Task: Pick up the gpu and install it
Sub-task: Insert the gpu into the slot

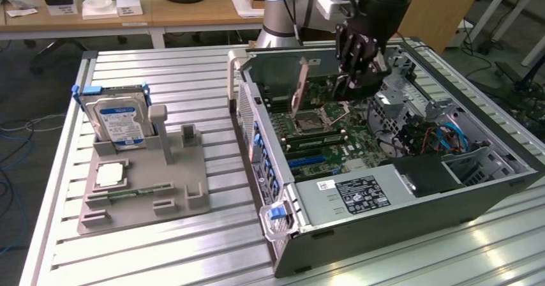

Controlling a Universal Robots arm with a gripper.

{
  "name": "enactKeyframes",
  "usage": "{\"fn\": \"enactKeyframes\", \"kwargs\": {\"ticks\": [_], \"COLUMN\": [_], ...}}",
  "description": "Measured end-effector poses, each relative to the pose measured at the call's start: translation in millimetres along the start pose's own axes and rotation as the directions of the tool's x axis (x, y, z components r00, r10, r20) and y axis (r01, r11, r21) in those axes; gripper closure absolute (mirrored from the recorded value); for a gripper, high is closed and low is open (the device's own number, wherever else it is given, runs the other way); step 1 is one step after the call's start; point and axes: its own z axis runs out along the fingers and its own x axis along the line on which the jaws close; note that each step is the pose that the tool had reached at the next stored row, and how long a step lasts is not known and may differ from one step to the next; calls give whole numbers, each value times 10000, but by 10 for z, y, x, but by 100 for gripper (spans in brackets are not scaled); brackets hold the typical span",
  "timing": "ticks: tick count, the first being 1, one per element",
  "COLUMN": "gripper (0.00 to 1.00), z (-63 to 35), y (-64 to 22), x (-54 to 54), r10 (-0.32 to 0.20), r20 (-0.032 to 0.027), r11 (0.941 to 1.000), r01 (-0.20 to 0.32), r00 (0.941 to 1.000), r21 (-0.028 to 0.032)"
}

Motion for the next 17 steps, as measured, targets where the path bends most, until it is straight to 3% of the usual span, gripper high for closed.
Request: {"fn": "enactKeyframes", "kwargs": {"ticks": [17], "gripper": [72], "z": [112], "y": [23], "x": [160], "r10": [425], "r20": [-13], "r11": [9991], "r01": [-425], "r00": [9991], "r21": [26]}}
